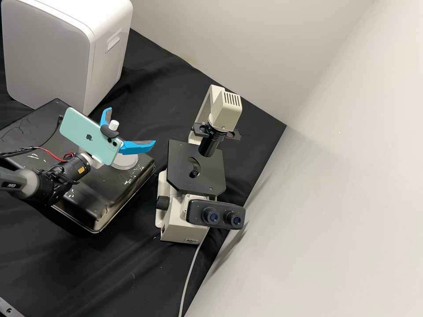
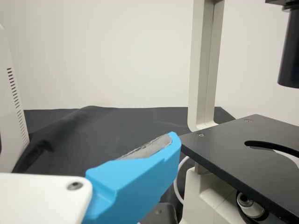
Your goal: Place the petri dish on the microscope
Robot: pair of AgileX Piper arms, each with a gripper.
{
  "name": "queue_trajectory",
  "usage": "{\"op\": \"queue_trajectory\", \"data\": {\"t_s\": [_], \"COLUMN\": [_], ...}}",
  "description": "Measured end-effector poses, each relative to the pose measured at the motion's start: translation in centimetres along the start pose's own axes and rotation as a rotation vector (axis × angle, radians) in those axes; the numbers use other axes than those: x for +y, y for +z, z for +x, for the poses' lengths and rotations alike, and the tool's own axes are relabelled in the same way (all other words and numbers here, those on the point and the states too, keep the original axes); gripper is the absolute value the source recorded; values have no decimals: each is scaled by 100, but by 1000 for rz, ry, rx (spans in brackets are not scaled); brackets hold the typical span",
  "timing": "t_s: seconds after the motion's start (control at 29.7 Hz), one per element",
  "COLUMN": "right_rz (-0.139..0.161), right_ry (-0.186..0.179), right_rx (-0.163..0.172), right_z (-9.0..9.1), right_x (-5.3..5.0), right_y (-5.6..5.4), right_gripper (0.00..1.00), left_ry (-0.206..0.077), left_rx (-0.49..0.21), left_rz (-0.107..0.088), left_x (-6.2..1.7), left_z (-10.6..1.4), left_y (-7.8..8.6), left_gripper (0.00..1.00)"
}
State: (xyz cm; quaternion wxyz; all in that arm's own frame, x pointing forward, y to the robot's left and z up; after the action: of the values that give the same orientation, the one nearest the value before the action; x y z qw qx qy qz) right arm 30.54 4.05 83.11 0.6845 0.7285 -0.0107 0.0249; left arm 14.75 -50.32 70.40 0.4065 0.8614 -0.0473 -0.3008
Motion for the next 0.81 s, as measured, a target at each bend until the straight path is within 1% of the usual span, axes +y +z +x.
{"op": "queue_trajectory", "data": {"t_s": [0.17, 0.2, 0.27, 0.67, 0.81], "right_rz": [0, 0, 0, 0, 0], "right_ry": [0, 0, 0, 0, 0], "right_rx": [0, 0, 0, 0, 0], "right_z": [0, 0, 0, 0, 0], "right_x": [0, 0, 0, 0, 0], "right_y": [0, 0, 0, 0, 0], "right_gripper": [100, 100, 100, 100, 100], "left_ry": [-4, -3, 5, 6, 13], "left_rx": [12, 15, 15, 14, 36], "left_rz": [22, 21, 26, 25, 30], "left_x": [-17, -17, -12, -12, 3], "left_z": [1, 1, 2, 1, 7], "left_y": [17, 15, 18, 26, -38], "left_gripper": [100, 100, 100, 100, 100]}}
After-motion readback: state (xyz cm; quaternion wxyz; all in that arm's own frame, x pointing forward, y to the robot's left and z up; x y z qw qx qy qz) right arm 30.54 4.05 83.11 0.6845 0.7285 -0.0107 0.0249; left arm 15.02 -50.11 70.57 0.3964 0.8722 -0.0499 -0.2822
